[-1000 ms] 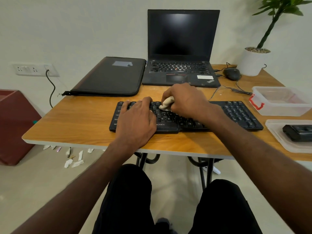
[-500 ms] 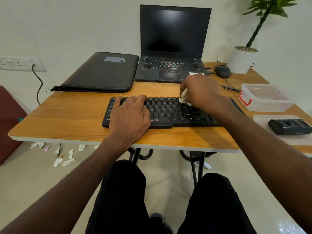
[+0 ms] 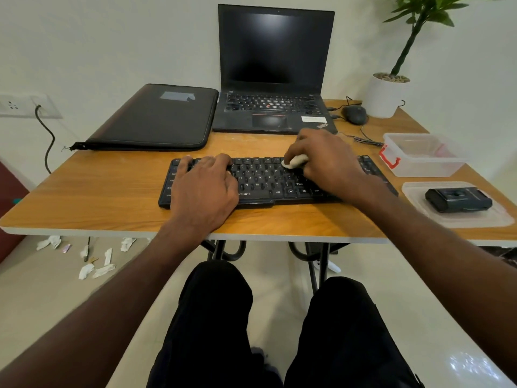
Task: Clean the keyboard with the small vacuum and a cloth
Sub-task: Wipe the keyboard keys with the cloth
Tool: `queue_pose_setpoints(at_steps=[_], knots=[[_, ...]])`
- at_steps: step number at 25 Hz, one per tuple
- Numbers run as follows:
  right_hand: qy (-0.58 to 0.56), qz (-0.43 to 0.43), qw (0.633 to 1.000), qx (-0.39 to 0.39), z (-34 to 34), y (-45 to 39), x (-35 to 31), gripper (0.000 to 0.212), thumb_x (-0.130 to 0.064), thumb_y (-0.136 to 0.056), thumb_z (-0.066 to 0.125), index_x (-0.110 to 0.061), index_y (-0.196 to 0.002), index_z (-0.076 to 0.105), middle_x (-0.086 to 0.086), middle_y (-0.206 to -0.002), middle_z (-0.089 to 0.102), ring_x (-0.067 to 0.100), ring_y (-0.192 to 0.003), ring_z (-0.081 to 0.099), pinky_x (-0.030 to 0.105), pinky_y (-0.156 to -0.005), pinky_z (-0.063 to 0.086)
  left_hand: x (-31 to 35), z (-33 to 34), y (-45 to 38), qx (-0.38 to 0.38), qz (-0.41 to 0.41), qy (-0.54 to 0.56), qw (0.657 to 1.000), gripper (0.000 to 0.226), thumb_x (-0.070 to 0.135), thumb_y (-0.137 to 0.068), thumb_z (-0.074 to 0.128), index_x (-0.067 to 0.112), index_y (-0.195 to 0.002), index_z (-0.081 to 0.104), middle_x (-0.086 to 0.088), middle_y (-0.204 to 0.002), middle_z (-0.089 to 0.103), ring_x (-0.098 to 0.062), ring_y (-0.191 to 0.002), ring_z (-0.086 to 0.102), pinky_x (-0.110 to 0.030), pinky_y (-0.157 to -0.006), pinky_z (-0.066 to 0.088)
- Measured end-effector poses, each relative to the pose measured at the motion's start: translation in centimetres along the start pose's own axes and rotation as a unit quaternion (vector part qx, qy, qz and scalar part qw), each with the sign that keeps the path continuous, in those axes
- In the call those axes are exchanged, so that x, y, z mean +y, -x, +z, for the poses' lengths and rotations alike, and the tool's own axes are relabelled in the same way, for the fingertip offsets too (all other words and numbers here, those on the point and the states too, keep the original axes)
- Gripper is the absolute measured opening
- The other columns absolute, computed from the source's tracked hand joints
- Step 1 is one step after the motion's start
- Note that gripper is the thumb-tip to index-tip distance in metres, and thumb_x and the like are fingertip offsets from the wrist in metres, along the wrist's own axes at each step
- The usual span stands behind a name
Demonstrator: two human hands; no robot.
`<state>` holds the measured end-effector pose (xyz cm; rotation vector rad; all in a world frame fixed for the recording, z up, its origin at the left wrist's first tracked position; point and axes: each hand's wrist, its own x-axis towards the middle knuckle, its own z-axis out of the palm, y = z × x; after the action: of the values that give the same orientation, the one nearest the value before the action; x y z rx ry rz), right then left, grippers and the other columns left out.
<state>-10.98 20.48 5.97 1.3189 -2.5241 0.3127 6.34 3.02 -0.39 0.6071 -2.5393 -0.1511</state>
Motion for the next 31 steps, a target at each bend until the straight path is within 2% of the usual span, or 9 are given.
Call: queue_pose_setpoints(at_steps=[4, 8, 14, 19, 22, 24, 26, 28, 31], knots=[[0.004, 0.068, 0.997, 0.029, 0.6, -0.3, -1.5, 0.022, -0.014, -0.090, 0.073, -0.027, -0.107, 0.080, 0.000, -0.107, 0.074, 0.020, -0.100, 0.067, 0.031, -0.070, 0.046, 0.0, 0.0, 0.1, -0.004, 0.004, 0.004, 1.000, 0.041, 0.035, -0.103, 0.034, 0.020, -0.131, 0.059, -0.004, -0.123, 0.073, -0.021, -0.118, 0.066, -0.053, -0.125, 0.026], [-0.009, -0.016, 1.000, 0.007, 0.8, -0.1, -4.1, 0.026, -0.015, -0.088, 0.075, -0.031, -0.108, 0.080, -0.004, -0.106, 0.075, 0.019, -0.100, 0.067, 0.033, -0.070, 0.051, 0.0, 0.0, 0.0, -0.001, 0.002, 0.000, 1.000, 0.043, 0.037, -0.101, 0.032, 0.020, -0.130, 0.059, -0.004, -0.121, 0.073, -0.021, -0.115, 0.066, -0.051, -0.124, 0.026], [0.082, 0.150, 0.984, -0.052, -1.9, -0.6, -0.5, 0.028, -0.021, -0.091, 0.076, -0.020, -0.119, 0.075, 0.011, -0.117, 0.071, 0.029, -0.105, 0.066, 0.041, -0.078, 0.056, 0.0, 0.0, 0.1, 0.001, 0.007, 0.004, 1.000, 0.039, 0.033, -0.102, 0.035, 0.019, -0.129, 0.059, -0.006, -0.120, 0.073, -0.023, -0.116, 0.066, -0.054, -0.124, 0.028], [0.111, 0.128, 0.985, -0.019, -1.3, 0.7, -3.6, 0.032, -0.018, -0.091, 0.075, -0.016, -0.122, 0.068, 0.012, -0.118, 0.068, 0.031, -0.106, 0.065, 0.040, -0.074, 0.049, 0.2, 0.2, 0.0, -0.001, 0.012, 0.002, 1.000, 0.043, 0.036, -0.102, 0.030, 0.018, -0.128, 0.059, -0.007, -0.122, 0.073, -0.024, -0.118, 0.066, -0.055, -0.124, 0.028], [-0.002, 0.086, 0.996, -0.018, -0.3, 0.3, -5.0, 0.023, -0.016, -0.091, 0.072, -0.022, -0.113, 0.078, 0.007, -0.111, 0.074, 0.027, -0.102, 0.069, 0.038, -0.073, 0.054, 0.2, 0.1, 0.0, -0.002, 0.012, 0.001, 1.000, 0.040, 0.035, -0.105, 0.033, 0.018, -0.129, 0.059, -0.008, -0.123, 0.073, -0.024, -0.119, 0.065, -0.055, -0.124, 0.029], [-0.143, 0.107, 0.984, -0.025, -0.1, 0.0, -5.2, 0.021, -0.011, -0.088, 0.071, -0.026, -0.098, 0.083, 0.001, -0.100, 0.077, 0.019, -0.094, 0.071, 0.034, -0.071, 0.058, 0.4, 0.0, 0.1, -0.004, 0.009, 0.012, 1.000, 0.038, 0.035, -0.107, 0.034, 0.018, -0.131, 0.059, -0.007, -0.124, 0.072, -0.022, -0.119, 0.065, -0.053, -0.124, 0.030], [-0.383, 0.184, 0.905, -0.001, -0.6, 0.0, -5.3, 0.025, -0.001, -0.085, 0.070, -0.021, -0.093, 0.083, 0.000, -0.091, 0.078, 0.013, -0.081, 0.071, 0.027, -0.059, 0.055, 0.6, -0.4, 0.3, 0.012, 0.014, 0.043, 0.999, 0.038, 0.037, -0.109, 0.034, 0.019, -0.132, 0.059, -0.004, -0.123, 0.072, -0.020, -0.116, 0.065, -0.050, -0.123, 0.030], [-0.519, 0.251, 0.817, 0.024, -0.9, 0.1, -5.5, 0.027, 0.006, -0.086, 0.067, -0.013, -0.099, 0.081, 0.004, -0.086, 0.075, 0.011, -0.070, 0.066, 0.019, -0.045, 0.047, 0.1, -1.4, 0.2, 0.059, 0.005, 0.096, 0.994, 0.039, 0.040, -0.110, 0.039, 0.019, -0.135, 0.060, -0.003, -0.124, 0.073, -0.017, -0.114, 0.066, -0.047, -0.121, 0.034], [-0.539, 0.255, 0.803, -0.001, -0.5, -0.6, -6.1, 0.019, -0.010, -0.089, 0.076, -0.015, -0.108, 0.076, 0.005, -0.091, 0.075, 0.014, -0.072, 0.068, 0.019, -0.043, 0.046, -3.5, -3.8, -0.1, 0.066, -0.021, 0.179, 0.981, 0.047, 0.049, -0.107, 0.055, 0.020, -0.145, 0.057, 0.000, -0.138, 0.067, -0.013, -0.121, 0.061, -0.040, -0.107, 0.048]])
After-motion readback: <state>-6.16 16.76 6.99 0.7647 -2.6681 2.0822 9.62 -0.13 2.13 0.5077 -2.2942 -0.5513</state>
